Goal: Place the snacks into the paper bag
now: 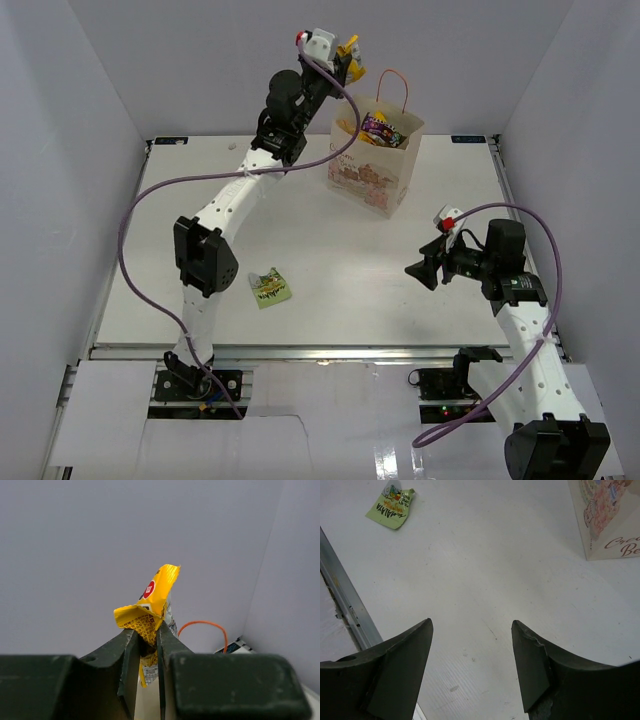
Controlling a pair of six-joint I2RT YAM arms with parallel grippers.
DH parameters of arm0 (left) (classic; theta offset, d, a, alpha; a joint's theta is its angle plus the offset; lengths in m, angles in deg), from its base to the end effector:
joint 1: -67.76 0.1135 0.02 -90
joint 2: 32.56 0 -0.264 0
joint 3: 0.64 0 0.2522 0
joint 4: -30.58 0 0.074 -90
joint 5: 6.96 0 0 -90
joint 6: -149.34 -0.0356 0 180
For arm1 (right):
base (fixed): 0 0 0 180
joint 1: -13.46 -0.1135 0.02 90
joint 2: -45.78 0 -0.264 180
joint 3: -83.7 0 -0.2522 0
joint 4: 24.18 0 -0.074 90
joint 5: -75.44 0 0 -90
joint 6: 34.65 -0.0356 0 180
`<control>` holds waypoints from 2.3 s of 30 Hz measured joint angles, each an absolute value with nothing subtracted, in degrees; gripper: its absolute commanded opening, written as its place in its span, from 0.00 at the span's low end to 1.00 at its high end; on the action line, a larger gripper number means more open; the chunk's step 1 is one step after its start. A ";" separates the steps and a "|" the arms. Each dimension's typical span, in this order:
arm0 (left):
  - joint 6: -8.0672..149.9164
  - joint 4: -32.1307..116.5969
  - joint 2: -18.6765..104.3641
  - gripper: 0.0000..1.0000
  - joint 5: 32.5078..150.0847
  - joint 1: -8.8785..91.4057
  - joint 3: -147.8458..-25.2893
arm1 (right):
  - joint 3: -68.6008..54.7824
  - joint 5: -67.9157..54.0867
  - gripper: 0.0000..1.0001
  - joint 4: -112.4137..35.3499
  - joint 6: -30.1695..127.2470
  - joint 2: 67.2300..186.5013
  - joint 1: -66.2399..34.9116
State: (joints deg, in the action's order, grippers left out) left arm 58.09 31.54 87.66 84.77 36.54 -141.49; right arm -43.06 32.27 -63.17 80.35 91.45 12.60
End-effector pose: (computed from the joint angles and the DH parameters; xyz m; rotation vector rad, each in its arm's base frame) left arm 0.4203 -0.2560 0.4674 0.3725 1.1841 -0.4736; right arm 0.1690 0.0285 0.2843 -0.8869 1.7724 0.5897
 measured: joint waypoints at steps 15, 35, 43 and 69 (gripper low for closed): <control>53.45 29.51 94.35 0.58 85.38 36.54 -138.14 | -44.98 32.38 0.70 -63.45 79.91 89.60 13.17; 59.79 30.80 53.96 0.91 80.90 37.55 -96.24 | -30.73 28.34 0.71 -68.33 87.89 109.49 -8.65; 81.06 52.04 9.65 0.93 73.52 39.80 -65.60 | -13.42 10.09 0.64 -67.04 77.05 134.71 -30.98; 118.15 98.25 -15.13 0.95 64.38 39.80 -53.62 | 17.20 -13.63 0.70 -63.96 45.09 172.83 -45.93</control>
State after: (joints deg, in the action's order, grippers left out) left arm 118.15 98.25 -15.13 64.38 39.80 -53.62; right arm 17.20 -13.63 -63.96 45.09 172.83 -45.93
